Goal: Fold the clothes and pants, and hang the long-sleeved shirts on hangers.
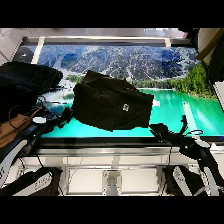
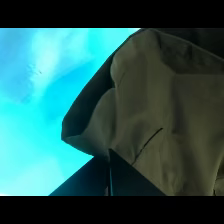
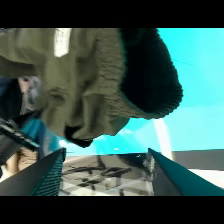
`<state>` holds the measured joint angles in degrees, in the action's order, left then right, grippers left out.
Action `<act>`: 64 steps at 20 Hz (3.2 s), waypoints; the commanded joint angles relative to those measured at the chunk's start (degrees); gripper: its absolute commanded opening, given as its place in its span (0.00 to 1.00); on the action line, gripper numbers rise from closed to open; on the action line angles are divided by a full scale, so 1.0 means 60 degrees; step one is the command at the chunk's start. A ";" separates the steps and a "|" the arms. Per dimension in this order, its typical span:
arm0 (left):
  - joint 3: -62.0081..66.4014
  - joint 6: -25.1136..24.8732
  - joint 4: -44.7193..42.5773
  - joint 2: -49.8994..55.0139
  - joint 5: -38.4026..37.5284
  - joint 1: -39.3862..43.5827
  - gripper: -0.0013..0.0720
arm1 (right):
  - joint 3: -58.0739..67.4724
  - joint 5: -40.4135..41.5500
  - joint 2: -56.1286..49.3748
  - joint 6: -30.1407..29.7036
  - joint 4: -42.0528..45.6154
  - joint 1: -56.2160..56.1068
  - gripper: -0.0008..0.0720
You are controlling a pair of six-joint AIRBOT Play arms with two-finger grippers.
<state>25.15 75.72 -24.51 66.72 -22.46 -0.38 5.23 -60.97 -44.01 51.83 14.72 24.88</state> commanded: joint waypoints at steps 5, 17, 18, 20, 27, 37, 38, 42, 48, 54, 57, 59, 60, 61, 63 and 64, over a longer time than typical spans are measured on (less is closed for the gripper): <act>0.0036 -0.0062 0.0015 0.0011 -0.0226 0.0007 0.03 | -0.0004 0.2987 -0.0809 0.0729 -0.1100 -0.3056 0.83; 0.0036 -0.0441 -0.0055 0.0011 -0.0237 0.0007 0.03 | 0.1851 0.3501 -0.3625 -0.0284 -0.2160 -0.3439 0.50; 0.0036 -0.0455 -0.0055 0.0011 -0.0280 0.0004 0.03 | 0.1971 0.3279 -0.3727 -0.0455 -0.2160 -0.3439 0.37; 0.0040 -0.0586 -0.0058 -0.0022 -0.0386 0.0004 0.03 | 0.2131 0.3082 -0.3654 -0.0557 -0.2164 -0.3432 0.03; 0.1574 -0.1512 -0.2200 -0.2809 -0.4182 -0.0772 0.03 | 0.4382 -0.0051 -0.0714 0.0255 -0.1020 -0.3417 0.03; 0.7643 0.0240 -0.3949 -0.6349 -0.5552 -0.1621 0.03 | 1.1755 -0.2838 0.2102 0.5654 0.5034 -0.3421 0.03; 0.8087 0.0237 -0.3949 -0.6156 -0.5552 -0.1621 0.03 | 1.1781 -0.3322 0.1836 0.5723 0.4830 -0.3432 0.03; 0.8845 0.0244 -0.4153 -0.4572 -0.5442 -0.1614 0.03 | 1.1781 -0.3847 0.0182 0.5435 0.4619 -0.3439 0.03; 0.8845 -0.0073 -0.3920 -0.0594 -0.3155 -0.0270 0.03 | 1.1781 -0.2084 -0.3603 0.4645 0.4619 -0.3439 0.03; 0.8947 -0.0266 -0.3912 0.2422 -0.1366 0.0736 0.03 | 1.1781 0.1796 -0.6564 0.3869 0.4557 -0.3439 0.03; 0.8958 -0.0324 -0.3920 0.2408 -0.1708 0.0765 0.03 | 1.1825 0.2820 -0.6634 0.3326 0.4623 -0.3355 0.03; 0.8958 -0.1045 -0.3923 0.2055 -0.3013 0.0783 0.03 | 1.2061 0.2248 -0.6630 0.3078 0.4907 -0.3206 0.03; 0.8950 -0.1195 -0.4040 0.1803 -0.3843 0.0794 0.03 | 1.2189 0.1738 -0.6608 0.2943 0.5180 -0.3107 0.03; 0.8943 -0.1191 -0.4404 0.1508 -0.4597 0.0852 0.03 | 1.2236 0.1235 -0.6550 0.2911 0.5486 -0.3002 0.03; 0.8695 -0.0882 -0.5512 0.0849 -0.5650 0.1082 0.03 | 1.2207 -0.0055 -0.6313 0.2907 0.6546 -0.2867 0.03; 0.8335 -0.0557 -0.6022 0.0474 -0.5898 0.1239 0.03 | 1.2109 -0.0648 -0.6135 0.2914 0.7355 -0.2863 0.03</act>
<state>77.62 70.48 -52.97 74.08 -48.38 5.43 77.97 -55.96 -82.17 70.30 49.34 6.87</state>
